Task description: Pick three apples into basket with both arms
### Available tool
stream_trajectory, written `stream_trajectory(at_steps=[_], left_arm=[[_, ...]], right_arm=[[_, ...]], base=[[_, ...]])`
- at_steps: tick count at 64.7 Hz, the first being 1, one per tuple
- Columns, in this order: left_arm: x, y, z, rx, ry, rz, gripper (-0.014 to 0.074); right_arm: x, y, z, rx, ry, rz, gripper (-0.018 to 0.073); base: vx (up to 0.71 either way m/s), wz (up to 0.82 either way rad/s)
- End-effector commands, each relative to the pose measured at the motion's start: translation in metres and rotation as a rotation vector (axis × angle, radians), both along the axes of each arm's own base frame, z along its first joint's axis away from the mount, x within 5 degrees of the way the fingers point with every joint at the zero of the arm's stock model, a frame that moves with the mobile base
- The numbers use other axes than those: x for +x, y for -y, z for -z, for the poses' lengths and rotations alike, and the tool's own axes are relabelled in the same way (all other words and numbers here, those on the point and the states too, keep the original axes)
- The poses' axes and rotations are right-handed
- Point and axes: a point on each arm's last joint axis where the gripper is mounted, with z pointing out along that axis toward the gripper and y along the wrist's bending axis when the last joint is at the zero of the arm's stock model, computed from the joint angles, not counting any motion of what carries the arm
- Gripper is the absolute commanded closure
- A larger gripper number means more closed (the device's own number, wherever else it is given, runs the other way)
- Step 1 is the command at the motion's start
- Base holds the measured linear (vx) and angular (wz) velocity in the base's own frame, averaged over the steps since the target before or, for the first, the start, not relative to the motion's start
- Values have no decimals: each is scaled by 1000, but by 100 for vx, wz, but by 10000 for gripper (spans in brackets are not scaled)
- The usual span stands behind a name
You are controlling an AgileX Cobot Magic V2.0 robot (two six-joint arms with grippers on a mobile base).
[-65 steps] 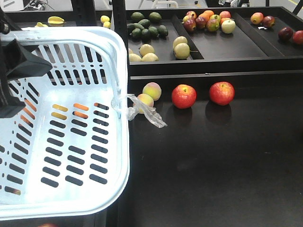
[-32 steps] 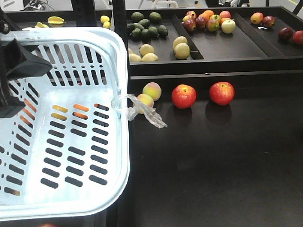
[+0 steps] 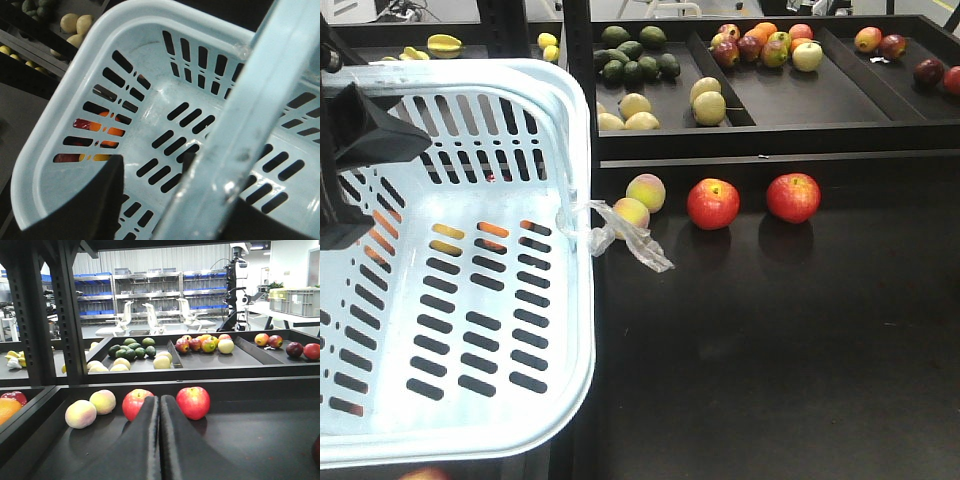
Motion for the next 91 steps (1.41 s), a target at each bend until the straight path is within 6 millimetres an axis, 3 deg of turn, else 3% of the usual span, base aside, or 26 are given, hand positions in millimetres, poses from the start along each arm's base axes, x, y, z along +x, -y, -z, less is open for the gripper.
stream_trajectory(at_steps=[1,34,91], left_arm=[[-8,-6,-17,-61,82,-4,604],[-8,-6,-17,-61,82,-4,604],[-8,-6,-17,-61,82,-4,604]], right_arm=[[-1,0,-2,-7,69,-4,568],[-1,0,-2,-7,69,-4,568],[-1,0,-2,-7,69,-4,568]], base=[[-2,6],[-4,20],[-12,52]])
